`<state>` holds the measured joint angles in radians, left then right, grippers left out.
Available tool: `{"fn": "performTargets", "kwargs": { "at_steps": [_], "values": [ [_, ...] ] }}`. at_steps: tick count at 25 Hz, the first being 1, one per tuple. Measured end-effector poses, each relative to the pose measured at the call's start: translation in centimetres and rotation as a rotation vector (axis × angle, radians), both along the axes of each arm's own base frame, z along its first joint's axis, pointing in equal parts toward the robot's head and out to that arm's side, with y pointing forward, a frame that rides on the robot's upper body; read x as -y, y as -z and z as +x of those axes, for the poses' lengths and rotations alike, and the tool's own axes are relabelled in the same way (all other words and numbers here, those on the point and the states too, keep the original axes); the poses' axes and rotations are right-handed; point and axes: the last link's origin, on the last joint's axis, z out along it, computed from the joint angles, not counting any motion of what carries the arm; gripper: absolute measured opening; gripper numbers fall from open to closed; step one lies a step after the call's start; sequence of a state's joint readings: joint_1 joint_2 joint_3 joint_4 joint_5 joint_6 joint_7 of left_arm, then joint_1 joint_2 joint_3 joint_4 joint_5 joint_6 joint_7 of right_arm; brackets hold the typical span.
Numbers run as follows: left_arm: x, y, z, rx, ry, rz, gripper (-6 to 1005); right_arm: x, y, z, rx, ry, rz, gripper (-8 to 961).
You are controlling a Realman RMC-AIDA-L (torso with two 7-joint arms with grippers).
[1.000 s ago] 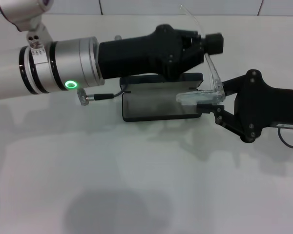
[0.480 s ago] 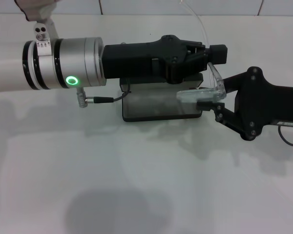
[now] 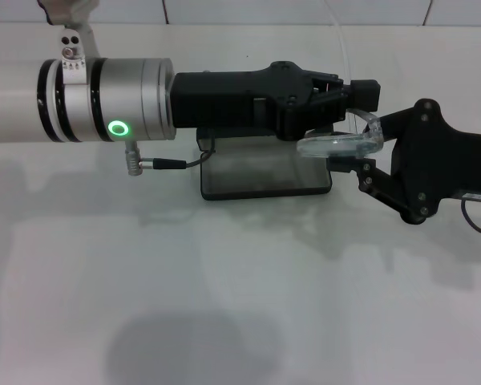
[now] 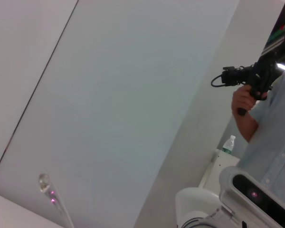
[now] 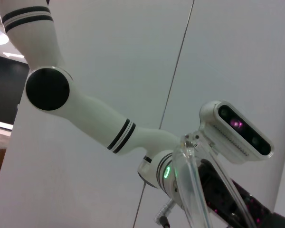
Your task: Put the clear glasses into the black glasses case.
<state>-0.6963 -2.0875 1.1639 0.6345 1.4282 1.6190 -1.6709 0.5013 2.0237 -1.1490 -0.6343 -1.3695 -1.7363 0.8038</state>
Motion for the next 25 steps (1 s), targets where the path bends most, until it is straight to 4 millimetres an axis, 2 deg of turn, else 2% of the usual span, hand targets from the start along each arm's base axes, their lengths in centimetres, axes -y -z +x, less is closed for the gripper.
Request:
{"fn": "performTargets", "kwargs": {
  "at_steps": [19, 25],
  "values": [
    [0.0, -0.2, 0.1, 0.006, 0.0, -0.002, 42, -0.1, -0.2, -0.1, -0.028, 0.011, 0.021, 127],
    [-0.2, -1.1, 0.2, 0.08, -0.003, 0.059, 42, 0.1, 0.1, 0.0, -0.018, 0.008, 0.007, 129]
  ]
}}
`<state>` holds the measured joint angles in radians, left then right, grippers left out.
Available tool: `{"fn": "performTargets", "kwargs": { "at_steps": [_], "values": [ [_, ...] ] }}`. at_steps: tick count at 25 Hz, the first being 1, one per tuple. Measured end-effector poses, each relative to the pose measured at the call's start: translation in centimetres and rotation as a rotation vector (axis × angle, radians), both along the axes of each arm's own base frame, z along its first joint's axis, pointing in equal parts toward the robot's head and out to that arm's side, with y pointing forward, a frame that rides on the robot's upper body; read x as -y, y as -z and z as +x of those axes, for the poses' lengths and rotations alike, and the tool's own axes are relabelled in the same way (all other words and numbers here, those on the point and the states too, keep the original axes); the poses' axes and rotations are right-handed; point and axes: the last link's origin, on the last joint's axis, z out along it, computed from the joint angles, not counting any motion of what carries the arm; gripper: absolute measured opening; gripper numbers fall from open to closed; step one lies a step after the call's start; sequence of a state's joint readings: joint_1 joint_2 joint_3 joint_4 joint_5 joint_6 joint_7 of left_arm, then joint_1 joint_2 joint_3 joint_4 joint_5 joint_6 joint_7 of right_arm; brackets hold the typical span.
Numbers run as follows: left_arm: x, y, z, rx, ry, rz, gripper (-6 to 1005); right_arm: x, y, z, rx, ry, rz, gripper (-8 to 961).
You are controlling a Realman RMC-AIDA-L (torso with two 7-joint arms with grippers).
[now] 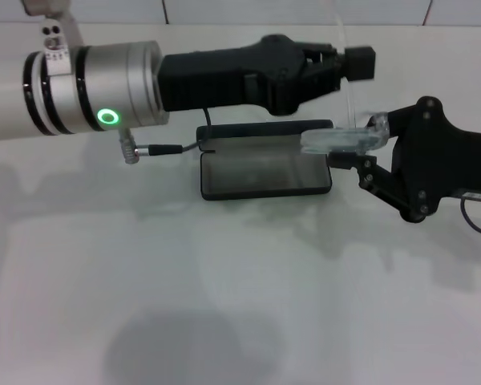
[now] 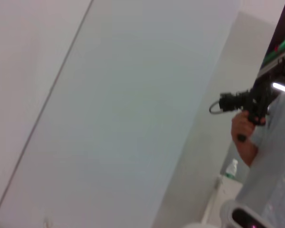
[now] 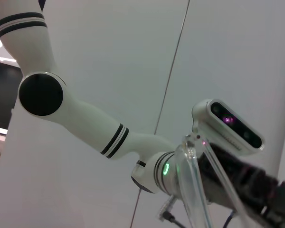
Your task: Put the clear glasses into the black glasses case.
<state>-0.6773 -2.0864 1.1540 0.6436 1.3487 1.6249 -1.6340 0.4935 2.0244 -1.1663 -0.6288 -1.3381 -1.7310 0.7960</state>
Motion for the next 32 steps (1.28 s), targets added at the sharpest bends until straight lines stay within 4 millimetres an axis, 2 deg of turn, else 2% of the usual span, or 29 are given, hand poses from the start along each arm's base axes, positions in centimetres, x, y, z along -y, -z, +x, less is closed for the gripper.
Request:
{"fn": "performTargets", "kwargs": {
  "at_steps": [16, 19, 24, 27, 32],
  "values": [
    [0.2, -0.3, -1.0, 0.008, -0.022, 0.023, 42, -0.3, 0.1, -0.1, 0.008, 0.005, 0.01, 132],
    [-0.3, -1.2, -1.9, 0.038, -0.06, 0.096, 42, -0.3, 0.0, -0.2, -0.001, 0.004, 0.015, 133],
    [-1.2, -2.8, -4.8, 0.127, -0.184, 0.277, 42, 0.4, -0.8, -0.4, -0.099, -0.014, 0.029, 134],
    [-1.5, -2.7, -5.6, 0.124, -0.218, 0.328, 43, 1.4, -1.3, -1.1, -0.155, -0.073, -0.034, 135],
    [-1.5, -1.7, -5.3, 0.069, -0.165, 0.357, 43, 2.0, -1.1, -2.6, -0.17, -0.11, -0.183, 136]
  ]
}}
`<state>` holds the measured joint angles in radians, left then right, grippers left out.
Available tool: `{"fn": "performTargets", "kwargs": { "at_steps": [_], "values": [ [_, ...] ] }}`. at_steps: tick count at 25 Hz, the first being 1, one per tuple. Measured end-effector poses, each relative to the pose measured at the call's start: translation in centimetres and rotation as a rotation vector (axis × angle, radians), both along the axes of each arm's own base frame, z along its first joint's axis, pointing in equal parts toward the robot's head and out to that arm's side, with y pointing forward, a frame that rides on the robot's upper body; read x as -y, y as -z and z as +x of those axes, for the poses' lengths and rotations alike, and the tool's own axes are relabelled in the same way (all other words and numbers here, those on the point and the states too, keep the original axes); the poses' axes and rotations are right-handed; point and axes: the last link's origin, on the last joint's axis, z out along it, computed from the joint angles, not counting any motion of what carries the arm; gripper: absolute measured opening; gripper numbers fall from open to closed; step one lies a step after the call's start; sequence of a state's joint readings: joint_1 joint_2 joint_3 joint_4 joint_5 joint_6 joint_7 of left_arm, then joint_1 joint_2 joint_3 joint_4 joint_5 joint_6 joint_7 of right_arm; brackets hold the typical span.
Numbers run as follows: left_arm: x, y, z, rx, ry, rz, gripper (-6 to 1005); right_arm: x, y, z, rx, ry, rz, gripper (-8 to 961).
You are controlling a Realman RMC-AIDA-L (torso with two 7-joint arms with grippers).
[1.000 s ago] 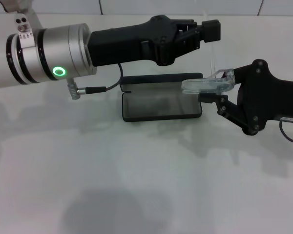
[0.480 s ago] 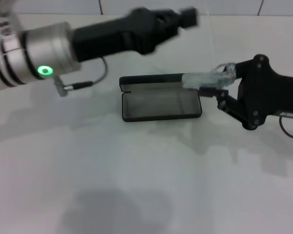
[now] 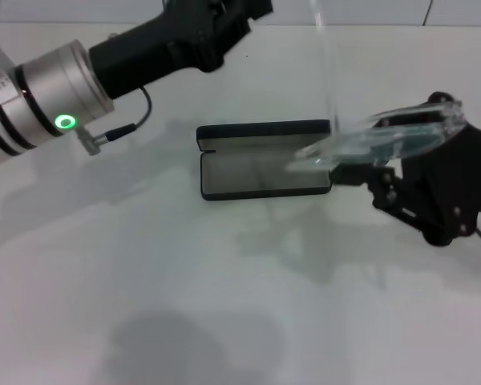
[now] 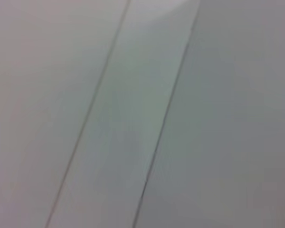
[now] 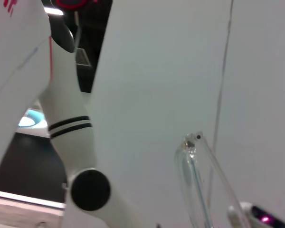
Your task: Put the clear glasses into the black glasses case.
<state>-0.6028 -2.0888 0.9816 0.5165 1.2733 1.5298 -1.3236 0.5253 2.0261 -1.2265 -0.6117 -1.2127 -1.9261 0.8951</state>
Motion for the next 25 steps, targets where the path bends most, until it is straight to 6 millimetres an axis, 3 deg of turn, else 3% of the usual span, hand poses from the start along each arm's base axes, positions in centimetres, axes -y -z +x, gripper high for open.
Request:
{"fn": "performTargets", "kwargs": {
  "at_steps": [11, 25],
  "values": [
    [1.2, 2.2, 2.0, -0.076, 0.165, -0.034, 43, -0.4, 1.4, -0.7, 0.046, 0.009, -0.063, 138],
    [2.4, 2.8, 3.3, -0.061, 0.272, -0.054, 44, -0.4, 2.1, -0.5, 0.071, 0.033, -0.084, 141]
  ]
}}
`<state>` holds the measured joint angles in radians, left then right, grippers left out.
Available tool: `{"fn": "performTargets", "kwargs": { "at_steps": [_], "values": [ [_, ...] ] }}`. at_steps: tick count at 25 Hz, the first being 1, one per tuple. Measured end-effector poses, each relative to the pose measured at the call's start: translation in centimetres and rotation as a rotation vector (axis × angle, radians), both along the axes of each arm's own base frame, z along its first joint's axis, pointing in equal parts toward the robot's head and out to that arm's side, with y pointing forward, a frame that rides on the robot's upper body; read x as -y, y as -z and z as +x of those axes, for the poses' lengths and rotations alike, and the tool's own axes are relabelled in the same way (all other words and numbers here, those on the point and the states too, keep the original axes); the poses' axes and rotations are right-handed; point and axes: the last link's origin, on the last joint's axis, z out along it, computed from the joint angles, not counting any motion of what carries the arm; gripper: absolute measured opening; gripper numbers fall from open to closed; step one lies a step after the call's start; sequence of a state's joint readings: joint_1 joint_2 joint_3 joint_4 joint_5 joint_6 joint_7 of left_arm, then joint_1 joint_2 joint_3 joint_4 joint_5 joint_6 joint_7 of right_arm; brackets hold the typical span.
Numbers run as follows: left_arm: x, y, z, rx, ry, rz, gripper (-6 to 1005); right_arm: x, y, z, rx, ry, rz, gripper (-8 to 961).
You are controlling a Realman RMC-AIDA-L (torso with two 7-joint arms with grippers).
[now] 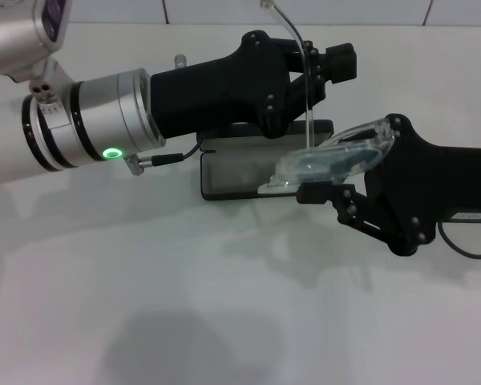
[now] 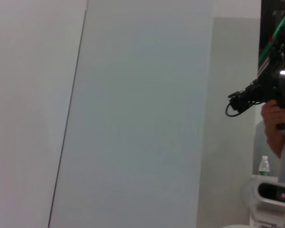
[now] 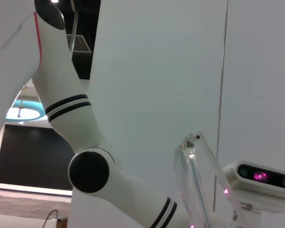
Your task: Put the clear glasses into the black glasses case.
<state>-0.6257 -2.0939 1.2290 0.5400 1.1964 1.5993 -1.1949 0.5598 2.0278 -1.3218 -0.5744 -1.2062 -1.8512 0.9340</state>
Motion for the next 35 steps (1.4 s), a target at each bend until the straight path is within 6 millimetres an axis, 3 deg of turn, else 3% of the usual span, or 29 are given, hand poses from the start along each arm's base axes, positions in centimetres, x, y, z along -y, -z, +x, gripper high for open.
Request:
{"fn": "performTargets", "kwargs": {
  "at_steps": [24, 35],
  "values": [
    [0.6, -0.5, 1.0, 0.017, 0.081, -0.01, 44, -1.0, 0.2, 0.0, 0.009, 0.049, 0.038, 147],
    [-0.4, -1.7, 0.5, 0.038, 0.039, 0.079, 45, -1.1, 0.0, -0.2, 0.012, 0.033, 0.042, 149]
  ]
}}
